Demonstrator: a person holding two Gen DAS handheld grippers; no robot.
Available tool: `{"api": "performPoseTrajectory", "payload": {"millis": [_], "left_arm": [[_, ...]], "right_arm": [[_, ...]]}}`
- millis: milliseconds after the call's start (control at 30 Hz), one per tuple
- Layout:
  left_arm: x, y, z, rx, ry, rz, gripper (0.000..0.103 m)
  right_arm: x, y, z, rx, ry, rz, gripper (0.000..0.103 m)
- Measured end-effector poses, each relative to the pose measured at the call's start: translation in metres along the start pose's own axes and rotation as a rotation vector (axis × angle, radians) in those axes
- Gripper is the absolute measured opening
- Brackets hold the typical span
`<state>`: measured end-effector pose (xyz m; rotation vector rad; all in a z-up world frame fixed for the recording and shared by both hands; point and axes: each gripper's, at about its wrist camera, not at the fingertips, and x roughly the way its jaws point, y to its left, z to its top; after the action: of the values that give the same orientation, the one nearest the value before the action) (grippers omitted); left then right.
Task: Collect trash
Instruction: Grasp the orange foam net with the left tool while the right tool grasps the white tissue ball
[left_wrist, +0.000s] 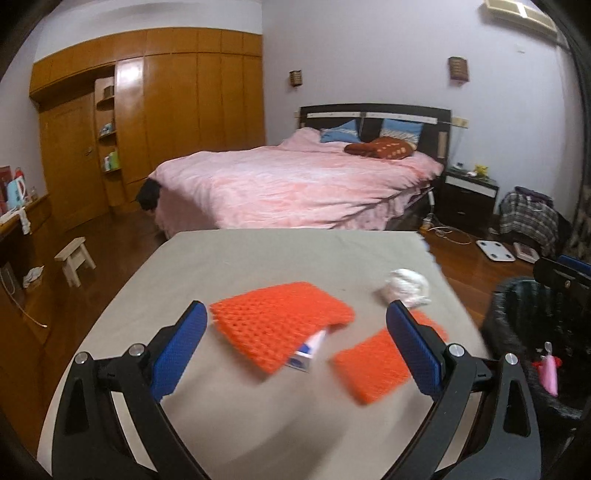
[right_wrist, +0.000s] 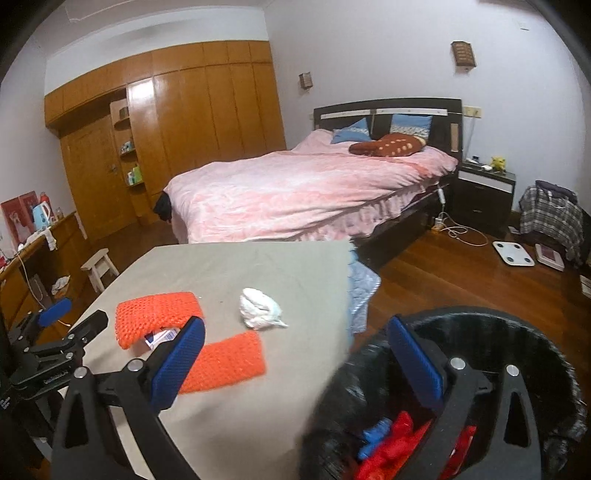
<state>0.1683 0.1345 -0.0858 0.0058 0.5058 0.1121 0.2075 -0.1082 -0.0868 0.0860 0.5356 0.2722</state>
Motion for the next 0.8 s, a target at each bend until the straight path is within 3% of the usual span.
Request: {"api": "performPoseTrajectory", "payload": {"millis": [500, 800], "left_arm": [[0.079, 0.035, -0.003, -0.028, 0.088, 0.050, 0.095], [0.108, 0.049, -0.010, -0.065, 0.153, 0.035, 0.095]], "right_arm": [[0.112, 0.030, -0.002, -0.014, 0.095, -0.045, 0.097], [0.159, 0.034, -0.004, -0.015, 0.174, -0.063, 0.094]]}}
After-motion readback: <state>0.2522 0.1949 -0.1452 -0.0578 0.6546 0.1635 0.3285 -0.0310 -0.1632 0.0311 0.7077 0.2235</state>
